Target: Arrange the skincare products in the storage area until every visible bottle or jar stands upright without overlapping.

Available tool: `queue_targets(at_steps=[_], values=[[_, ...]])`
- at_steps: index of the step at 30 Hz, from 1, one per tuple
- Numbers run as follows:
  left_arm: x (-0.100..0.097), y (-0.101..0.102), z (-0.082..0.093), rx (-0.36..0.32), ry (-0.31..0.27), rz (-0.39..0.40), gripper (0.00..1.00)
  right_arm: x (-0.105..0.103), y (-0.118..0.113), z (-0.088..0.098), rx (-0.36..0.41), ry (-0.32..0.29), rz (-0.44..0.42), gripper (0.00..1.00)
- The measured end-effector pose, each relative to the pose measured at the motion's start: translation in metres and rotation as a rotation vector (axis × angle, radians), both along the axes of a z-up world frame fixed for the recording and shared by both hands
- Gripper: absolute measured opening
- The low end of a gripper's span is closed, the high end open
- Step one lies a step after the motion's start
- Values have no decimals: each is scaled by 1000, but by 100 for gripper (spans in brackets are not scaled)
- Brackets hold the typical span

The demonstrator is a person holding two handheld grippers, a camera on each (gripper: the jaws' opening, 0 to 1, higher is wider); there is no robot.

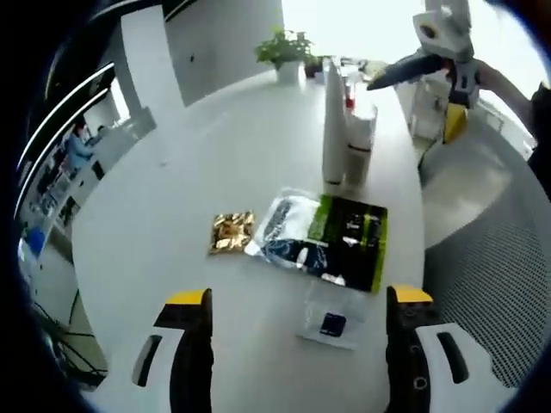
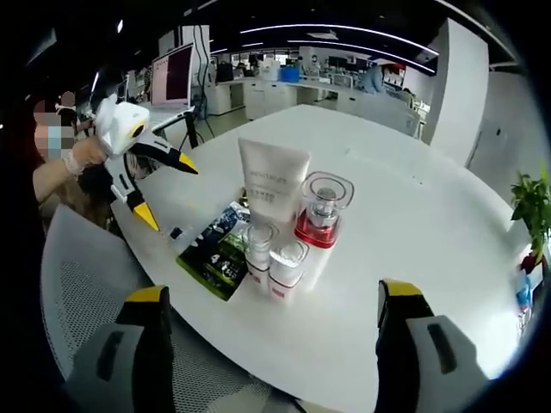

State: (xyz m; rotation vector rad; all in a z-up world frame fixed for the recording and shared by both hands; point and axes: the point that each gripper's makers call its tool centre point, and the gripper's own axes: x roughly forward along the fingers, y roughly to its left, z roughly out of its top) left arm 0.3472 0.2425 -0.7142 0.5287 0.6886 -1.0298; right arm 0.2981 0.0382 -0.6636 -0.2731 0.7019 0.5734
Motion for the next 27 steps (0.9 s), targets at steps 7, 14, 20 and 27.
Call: queue_targets(at_steps=[7,14,20,27], values=[[5,2,17,-33,-47,41,89,2,0,5,-3,-12,3,100],[4,2,29,-65,-75,56,90,2,0,8,-18,-14,11,100],[0,4,34,-78,-83,56,90,3,2,12,-30,-19,15,100],[1,11,42,-98,-97,73,91,5,5,15,-34,-29,16,100]])
